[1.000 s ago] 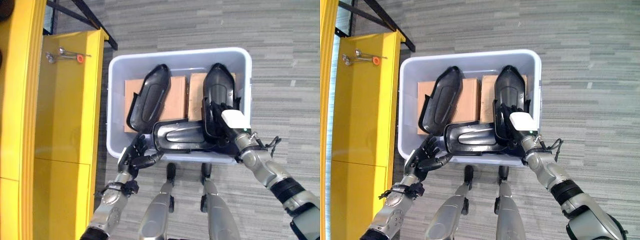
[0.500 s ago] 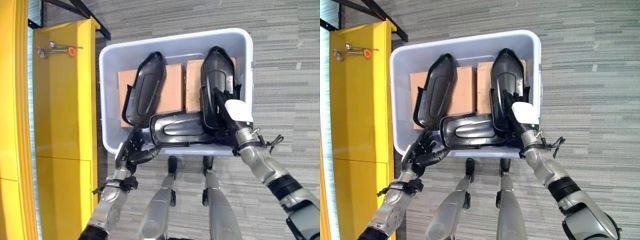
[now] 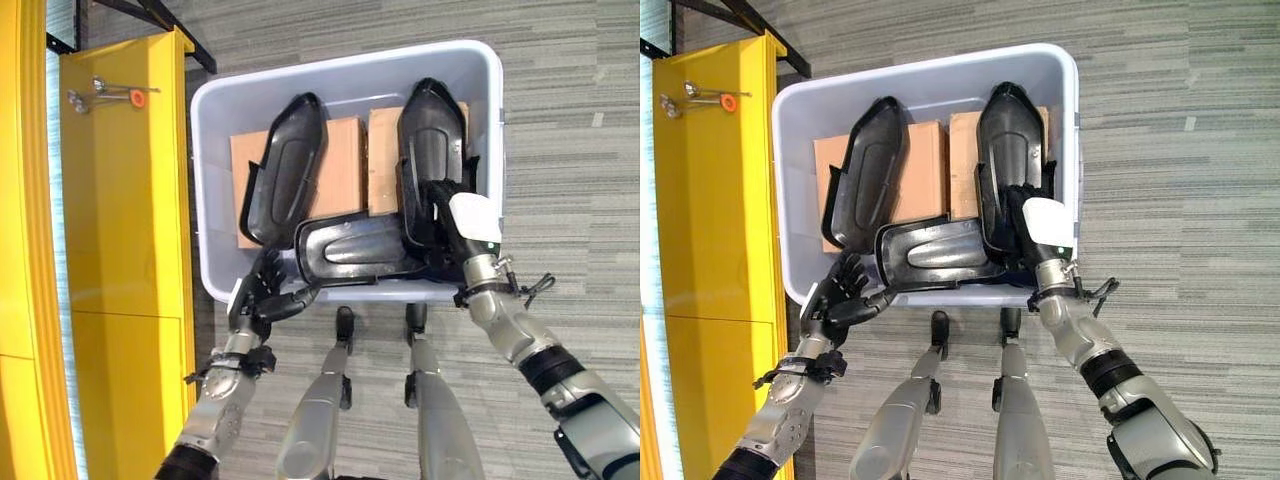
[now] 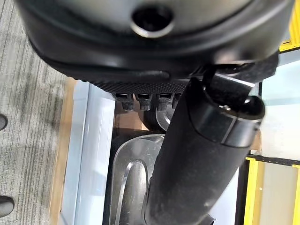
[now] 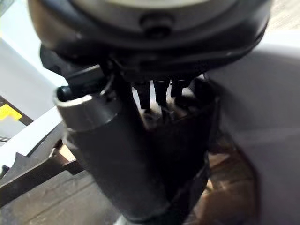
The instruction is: Move parts from the plastic box to the shelf.
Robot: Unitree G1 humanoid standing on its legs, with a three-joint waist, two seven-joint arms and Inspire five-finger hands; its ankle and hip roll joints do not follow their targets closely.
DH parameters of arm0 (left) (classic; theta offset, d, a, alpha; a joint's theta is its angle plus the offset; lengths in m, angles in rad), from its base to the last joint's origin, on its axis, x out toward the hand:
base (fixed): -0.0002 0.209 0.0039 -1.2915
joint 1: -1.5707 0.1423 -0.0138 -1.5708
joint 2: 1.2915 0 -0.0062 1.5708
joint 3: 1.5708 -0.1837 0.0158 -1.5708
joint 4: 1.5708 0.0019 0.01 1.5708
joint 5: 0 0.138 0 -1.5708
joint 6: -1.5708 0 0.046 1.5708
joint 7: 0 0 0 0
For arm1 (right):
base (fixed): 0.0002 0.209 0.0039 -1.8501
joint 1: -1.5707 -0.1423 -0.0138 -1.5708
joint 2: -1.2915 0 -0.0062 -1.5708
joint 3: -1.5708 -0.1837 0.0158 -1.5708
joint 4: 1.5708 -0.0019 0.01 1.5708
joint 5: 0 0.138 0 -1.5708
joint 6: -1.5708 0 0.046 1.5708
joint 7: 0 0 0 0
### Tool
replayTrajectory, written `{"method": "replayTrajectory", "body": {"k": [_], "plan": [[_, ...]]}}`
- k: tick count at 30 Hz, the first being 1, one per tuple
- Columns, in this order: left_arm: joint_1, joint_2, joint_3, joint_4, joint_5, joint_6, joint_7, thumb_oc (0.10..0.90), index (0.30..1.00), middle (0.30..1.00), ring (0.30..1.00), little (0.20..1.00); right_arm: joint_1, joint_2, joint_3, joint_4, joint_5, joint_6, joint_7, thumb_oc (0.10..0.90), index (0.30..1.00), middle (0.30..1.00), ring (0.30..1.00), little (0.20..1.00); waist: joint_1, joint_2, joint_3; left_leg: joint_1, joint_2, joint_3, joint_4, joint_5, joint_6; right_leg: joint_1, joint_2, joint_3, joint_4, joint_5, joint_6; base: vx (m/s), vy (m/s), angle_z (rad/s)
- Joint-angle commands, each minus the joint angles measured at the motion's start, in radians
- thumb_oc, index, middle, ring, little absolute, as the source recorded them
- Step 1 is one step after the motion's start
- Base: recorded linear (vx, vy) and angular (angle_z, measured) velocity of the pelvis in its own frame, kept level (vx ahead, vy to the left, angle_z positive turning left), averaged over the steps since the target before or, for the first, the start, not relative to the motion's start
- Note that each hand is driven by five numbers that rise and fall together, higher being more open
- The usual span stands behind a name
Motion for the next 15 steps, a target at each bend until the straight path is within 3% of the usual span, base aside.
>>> {"method": "replayTrajectory", "body": {"k": [1, 9, 15], "plan": [[0.067, 0.039, -0.037, -0.012, -0.01, -0.002, 0.002, 0.9, 1.0, 1.0, 1.0, 1.0, -0.064, 0.01, 0.037, 0.065, 0.034, 0.025, 0.06, 0.4, 0.3, 0.3, 0.3, 0.3, 0.009, 0.002, 0.007, -0.002, 0.011, 0.001, 0.001, -0.022, -0.014, -0.027, -0.153, 0.031, 0.132, -0.14, 0.104, 0.0, 0.0, 0.0], [0.066, 0.041, -0.038, -0.007, -0.005, -0.004, 0.001, 0.9, 1.0, 1.0, 1.0, 1.0, -0.051, 0.001, 0.071, 0.068, -0.009, 0.021, 0.082, 0.4, 0.3, 0.3, 0.3, 0.3, 0.007, -0.003, 0.007, 0.005, 0.014, 0.001, 0.0, -0.022, -0.015, -0.02, -0.15, 0.03, 0.129, -0.139, 0.105, 0.0, 0.0, 0.0], [0.066, 0.043, -0.032, 0.0, 0.004, -0.004, -0.002, 0.9, 1.0, 1.0, 1.0, 1.0, -0.018, -0.042, 0.057, 0.005, -0.043, 0.013, 0.077, 0.4, 0.3, 0.3, 0.3, 0.3, -0.001, -0.024, 0.006, 0.023, 0.021, -0.008, -0.001, -0.023, -0.019, 0.013, -0.144, 0.017, 0.111, -0.139, 0.105, 0.0, 0.0, 0.0]]}}
